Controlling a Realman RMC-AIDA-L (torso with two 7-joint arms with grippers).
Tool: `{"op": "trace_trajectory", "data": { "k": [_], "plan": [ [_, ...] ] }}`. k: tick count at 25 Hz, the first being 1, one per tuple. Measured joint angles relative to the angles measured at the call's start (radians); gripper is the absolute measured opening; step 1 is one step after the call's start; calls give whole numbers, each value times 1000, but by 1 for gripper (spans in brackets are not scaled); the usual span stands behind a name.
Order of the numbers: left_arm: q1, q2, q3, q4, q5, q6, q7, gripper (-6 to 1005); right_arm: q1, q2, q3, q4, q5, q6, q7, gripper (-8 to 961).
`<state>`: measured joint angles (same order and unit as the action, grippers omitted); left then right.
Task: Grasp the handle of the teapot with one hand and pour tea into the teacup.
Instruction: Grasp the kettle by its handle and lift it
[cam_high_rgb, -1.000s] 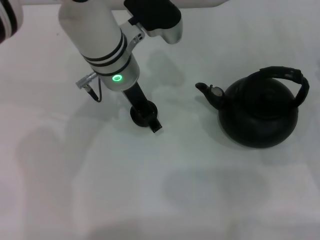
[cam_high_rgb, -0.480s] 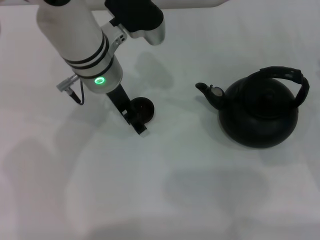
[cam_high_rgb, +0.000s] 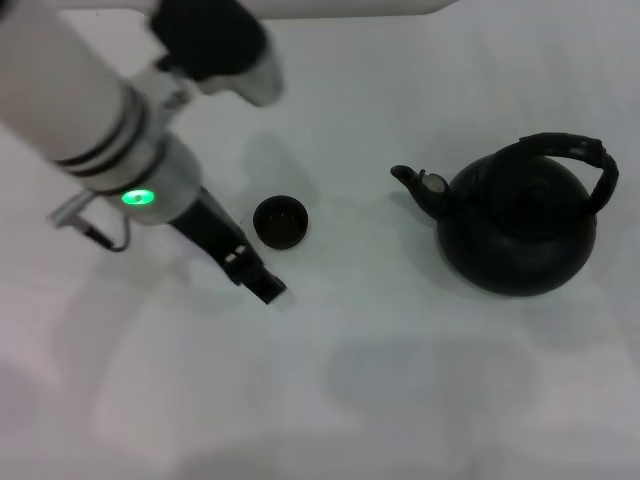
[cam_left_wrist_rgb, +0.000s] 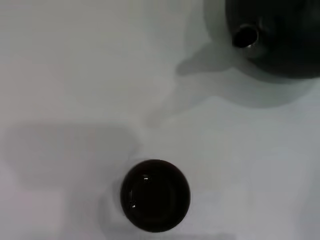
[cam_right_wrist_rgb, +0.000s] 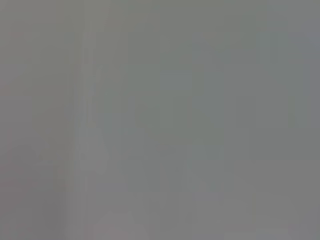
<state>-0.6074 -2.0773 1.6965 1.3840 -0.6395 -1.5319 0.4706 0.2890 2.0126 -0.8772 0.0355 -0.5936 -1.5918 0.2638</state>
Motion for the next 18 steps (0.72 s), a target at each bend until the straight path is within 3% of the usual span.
{"op": "trace_trajectory", "data": {
  "k": [5, 9, 14, 18],
  "plan": [
    [206, 0, -169, 173, -106, 3, 147, 867, -65, -3, -8, -39, 0, -75, 14, 884],
    [351, 0, -333, 194, -300, 25, 333, 866, -132, -8, -75, -119, -1, -111, 92, 884],
    [486, 0, -514, 77, -594, 60, 664, 865, -245, -12, -218, -300, -21, -39, 227, 866],
    [522, 2, -690, -181, -881, 5, 1058, 864, -391, -6, -272, -598, -200, 152, 420, 842]
  ]
}}
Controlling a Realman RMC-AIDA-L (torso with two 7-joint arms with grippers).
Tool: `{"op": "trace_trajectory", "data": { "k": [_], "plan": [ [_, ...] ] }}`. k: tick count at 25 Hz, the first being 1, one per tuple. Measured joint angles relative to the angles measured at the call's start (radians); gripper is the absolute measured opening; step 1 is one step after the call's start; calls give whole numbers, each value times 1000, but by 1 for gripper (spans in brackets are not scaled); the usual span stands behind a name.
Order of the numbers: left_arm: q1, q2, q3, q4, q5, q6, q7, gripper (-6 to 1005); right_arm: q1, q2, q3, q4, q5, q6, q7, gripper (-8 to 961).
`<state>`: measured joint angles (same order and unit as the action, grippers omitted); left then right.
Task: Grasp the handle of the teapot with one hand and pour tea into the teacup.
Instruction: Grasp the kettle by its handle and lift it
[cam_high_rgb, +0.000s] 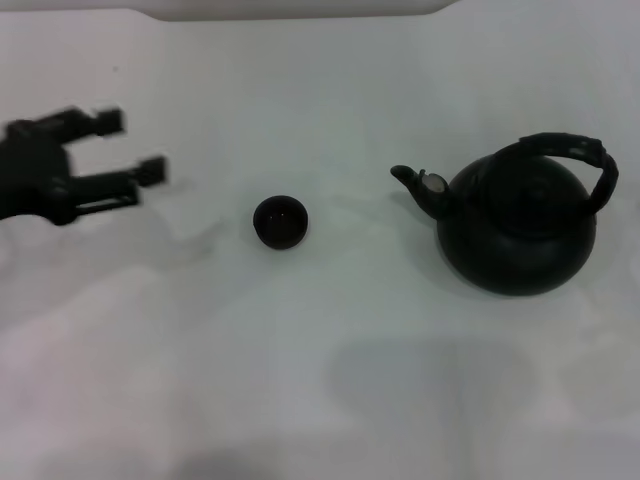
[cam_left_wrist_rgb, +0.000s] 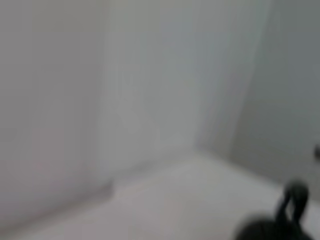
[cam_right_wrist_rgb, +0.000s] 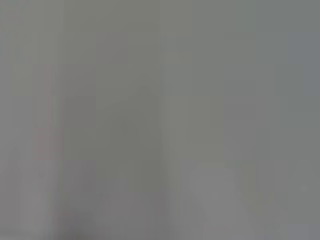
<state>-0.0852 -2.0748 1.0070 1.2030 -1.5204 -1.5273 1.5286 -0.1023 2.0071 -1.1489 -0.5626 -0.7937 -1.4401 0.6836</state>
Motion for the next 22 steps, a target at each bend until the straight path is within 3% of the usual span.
{"op": "trace_trajectory", "data": {
  "k": [5, 10, 15, 22],
  "plan": [
    [-4, 4, -196, -346, -181, -79, 374, 869, -126, 11, -37, -375, -264, 167, 285, 818],
    [-14, 2, -324, -526, -209, -88, 561, 871, -154, 13, -42, -570, -421, 174, 479, 817],
    [-24, 3, -395, -661, -245, -89, 714, 869, -109, 11, -89, -575, -466, 199, 511, 816],
    [-19, 2, -422, -691, -265, -93, 752, 866, -1, 7, -122, -463, -481, 249, 499, 814]
  ]
}}
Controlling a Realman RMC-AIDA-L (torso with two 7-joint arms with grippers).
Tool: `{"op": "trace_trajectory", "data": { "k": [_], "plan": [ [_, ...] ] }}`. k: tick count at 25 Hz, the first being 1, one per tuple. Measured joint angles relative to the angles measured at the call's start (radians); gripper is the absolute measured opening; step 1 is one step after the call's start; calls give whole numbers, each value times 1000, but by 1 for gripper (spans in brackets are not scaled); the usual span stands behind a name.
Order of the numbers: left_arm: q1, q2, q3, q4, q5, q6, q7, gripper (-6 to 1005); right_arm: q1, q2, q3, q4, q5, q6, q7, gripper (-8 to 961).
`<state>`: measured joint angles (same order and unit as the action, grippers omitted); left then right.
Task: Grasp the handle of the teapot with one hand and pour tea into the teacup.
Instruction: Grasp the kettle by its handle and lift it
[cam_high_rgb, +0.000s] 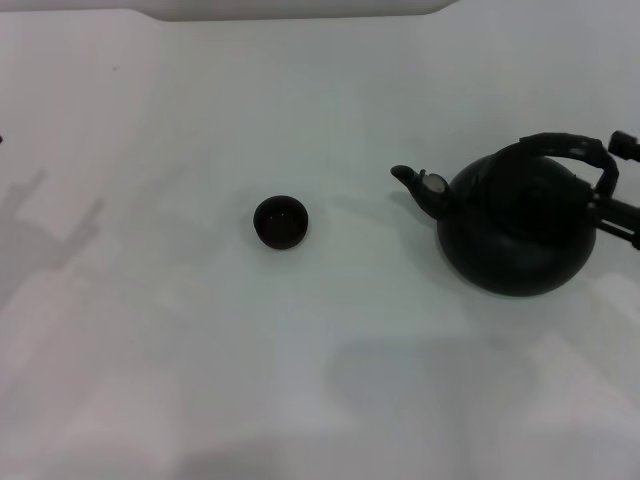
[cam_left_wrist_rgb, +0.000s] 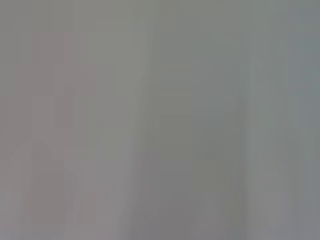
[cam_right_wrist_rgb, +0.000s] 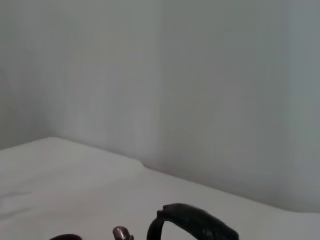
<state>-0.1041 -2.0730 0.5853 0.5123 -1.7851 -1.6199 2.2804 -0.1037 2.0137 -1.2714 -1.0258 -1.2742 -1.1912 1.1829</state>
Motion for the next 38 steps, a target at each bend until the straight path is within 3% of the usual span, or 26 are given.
{"op": "trace_trajectory", "data": {
  "k": [4, 17, 28, 30, 38],
  "plan": [
    [0, 1, -3, -1, -8, -2, -1, 865, 22, 0, 0, 31, -15, 5, -2, 813],
    [-10, 2, -4, 0, -22, -3, 2, 861, -6, 2, 11, 36, -20, 53, -3, 764],
    [-12, 2, -4, 3, -24, 4, 3, 861, 17, 5, 10, 67, -15, 84, -1, 641],
    [-13, 2, -4, 4, -24, 6, 3, 861, 31, 5, 10, 84, -13, 88, 1, 534],
    [-15, 4, -4, 5, -25, 8, 4, 862, 59, 5, 8, 108, -4, 99, 16, 472]
  ]
}}
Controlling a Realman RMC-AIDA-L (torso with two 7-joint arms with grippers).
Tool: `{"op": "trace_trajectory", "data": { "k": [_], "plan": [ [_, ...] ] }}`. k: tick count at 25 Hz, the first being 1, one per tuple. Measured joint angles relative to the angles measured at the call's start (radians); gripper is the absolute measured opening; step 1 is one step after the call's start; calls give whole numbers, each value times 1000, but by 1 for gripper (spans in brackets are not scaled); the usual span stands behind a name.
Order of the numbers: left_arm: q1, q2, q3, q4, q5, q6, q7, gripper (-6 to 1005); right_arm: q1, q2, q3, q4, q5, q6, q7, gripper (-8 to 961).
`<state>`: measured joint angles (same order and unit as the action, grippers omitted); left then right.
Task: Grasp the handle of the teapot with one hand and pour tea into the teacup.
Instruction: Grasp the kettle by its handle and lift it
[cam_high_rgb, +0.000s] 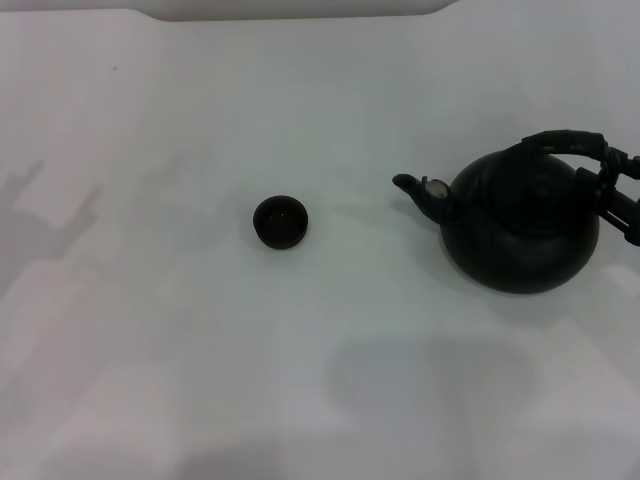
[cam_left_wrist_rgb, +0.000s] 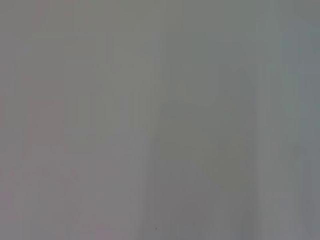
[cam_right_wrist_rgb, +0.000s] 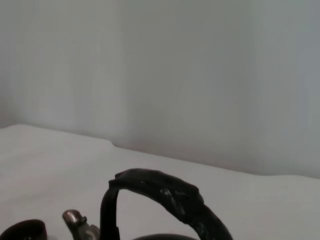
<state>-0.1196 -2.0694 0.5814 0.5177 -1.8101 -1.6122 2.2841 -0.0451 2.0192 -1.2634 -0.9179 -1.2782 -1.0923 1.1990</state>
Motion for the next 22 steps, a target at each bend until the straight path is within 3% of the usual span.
{"op": "trace_trajectory", "data": {
  "k": [4, 9, 22],
  "plan": [
    [0, 0, 0, 0, 0, 0, 0, 862, 5, -2, -5, 0, 0, 13, 10, 448],
    [0, 0, 0, -6, -8, 1, 0, 862, 5, -3, -5, 1, -1, 13, 9, 241],
    [-6, -1, 0, -9, -11, -6, 0, 861, 10, 0, -8, -6, 0, 3, 8, 187]
  ]
}}
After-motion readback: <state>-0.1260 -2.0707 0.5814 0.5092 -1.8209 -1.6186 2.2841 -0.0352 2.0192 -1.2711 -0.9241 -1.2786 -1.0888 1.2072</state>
